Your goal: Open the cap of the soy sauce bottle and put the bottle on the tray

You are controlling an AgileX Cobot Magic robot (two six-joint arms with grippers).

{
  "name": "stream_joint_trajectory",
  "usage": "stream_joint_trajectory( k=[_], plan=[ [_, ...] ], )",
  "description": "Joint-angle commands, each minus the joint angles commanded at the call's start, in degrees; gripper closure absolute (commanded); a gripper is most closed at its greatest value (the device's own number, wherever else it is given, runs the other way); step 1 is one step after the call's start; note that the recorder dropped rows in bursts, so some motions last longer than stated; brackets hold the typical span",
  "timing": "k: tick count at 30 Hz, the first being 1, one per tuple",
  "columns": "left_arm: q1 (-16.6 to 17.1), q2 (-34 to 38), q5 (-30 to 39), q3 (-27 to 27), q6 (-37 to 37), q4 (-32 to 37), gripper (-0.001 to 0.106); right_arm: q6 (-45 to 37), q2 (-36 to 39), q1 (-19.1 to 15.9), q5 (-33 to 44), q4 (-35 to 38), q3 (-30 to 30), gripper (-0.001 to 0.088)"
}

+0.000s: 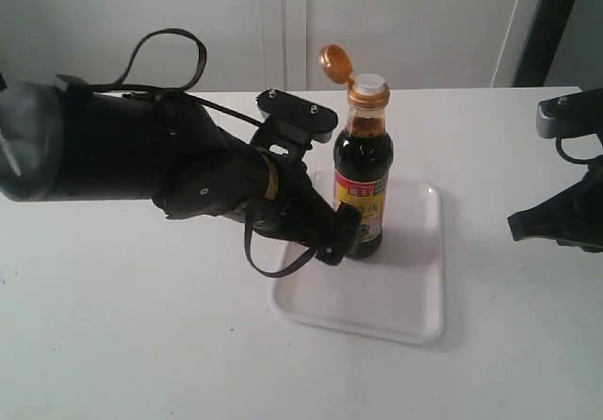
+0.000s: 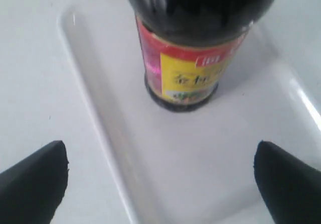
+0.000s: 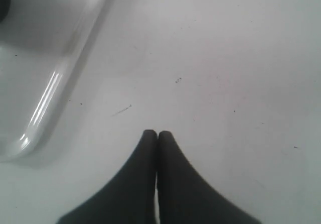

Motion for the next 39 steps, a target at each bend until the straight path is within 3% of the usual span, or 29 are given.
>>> stream_joint_trajectory(
  k=[3,4,9,16,19,24,32,36,39],
  plan=[
    [0.0,-2.5,5.6,0.0,6.2,0.0,0.031,0.0,0.0,0.2,0.0,0.2,0.0,0.0868],
    [0.0,-4.1,7.9,0.0,9.6,0.0,0.052,0.0,0.0,0.2,0.0,0.3,0.0,0.0868],
    [0.0,-9.3,12.4,0.0,18.2,-0.1,0.103,-0.4,0.0,0.2,0.0,0.5,0.0,0.0868],
    [2.5,-13.4,23.1,0.0,25.9,0.9,0.105,-1.5,0.0,0.2,0.0,0.5,0.0,0.0868],
    [5.9,-14.4,28.1,0.0,27.0,0.0,0.105,-1.3,0.0,0.2,0.6,0.5,0.0,0.0868],
    [13.5,-17.0,30.3,0.0,30.5,-6.5,0.105,-1.3,0.0,0.1,4.0,0.5,-0.2,0.0868],
    [25.3,-22.3,34.1,0.0,35.4,-16.1,0.105,-1.2,0.0,-3.3,7.8,0.5,-0.2,0.0868],
    [29.3,-25.7,35.7,0.1,35.4,-18.5,0.105,-0.9,-0.1,-5.1,10.7,0.5,-0.2,0.0868],
    [30.4,-28.4,35.4,0.6,35.4,-21.9,0.105,0.1,-1.5,-5.5,11.6,0.6,-0.2,0.0868]
  ],
)
